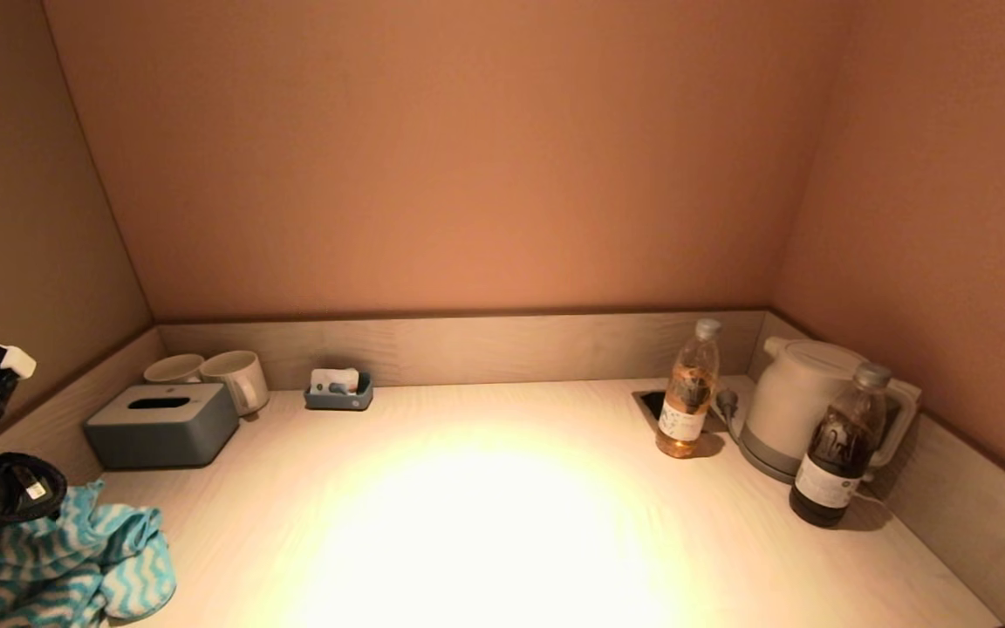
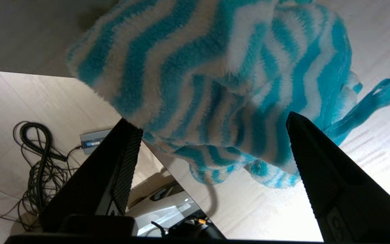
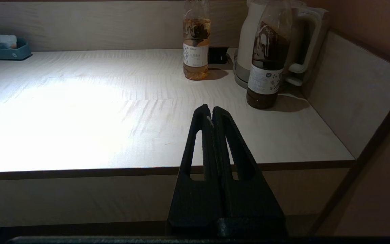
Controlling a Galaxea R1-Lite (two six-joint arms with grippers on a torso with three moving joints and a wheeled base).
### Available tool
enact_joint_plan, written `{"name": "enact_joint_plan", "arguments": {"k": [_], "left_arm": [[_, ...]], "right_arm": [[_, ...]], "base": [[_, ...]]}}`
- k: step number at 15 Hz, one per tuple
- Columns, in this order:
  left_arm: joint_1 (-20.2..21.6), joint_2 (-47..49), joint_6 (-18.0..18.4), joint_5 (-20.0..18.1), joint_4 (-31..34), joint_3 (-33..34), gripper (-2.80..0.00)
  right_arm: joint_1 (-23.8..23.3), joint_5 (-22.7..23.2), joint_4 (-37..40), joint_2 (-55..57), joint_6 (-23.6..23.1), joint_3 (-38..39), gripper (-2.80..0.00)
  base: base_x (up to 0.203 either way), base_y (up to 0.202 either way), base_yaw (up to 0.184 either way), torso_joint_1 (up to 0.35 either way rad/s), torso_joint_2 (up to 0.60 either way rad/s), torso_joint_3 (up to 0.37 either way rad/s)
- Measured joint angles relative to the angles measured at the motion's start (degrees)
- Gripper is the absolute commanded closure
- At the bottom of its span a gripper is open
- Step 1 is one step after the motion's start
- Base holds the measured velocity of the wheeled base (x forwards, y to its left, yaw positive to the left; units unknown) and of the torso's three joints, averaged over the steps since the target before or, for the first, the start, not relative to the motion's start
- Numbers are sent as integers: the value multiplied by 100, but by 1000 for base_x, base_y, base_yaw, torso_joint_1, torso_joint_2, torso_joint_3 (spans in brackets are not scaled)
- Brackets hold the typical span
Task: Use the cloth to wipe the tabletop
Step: Pick up the tablecloth
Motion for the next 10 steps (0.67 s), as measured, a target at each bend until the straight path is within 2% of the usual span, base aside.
{"name": "enact_joint_plan", "arguments": {"k": [5,10], "left_arm": [[94,555,-221,-7,-36,-89,-280],[100,1186,-218,-57,-346,-180,-280]], "right_arm": [[0,2,0,0,2,0,0],[0,4,0,0,1,0,0]], "base": [[0,0,0,0,0,0],[0,0,0,0,0,0]]}}
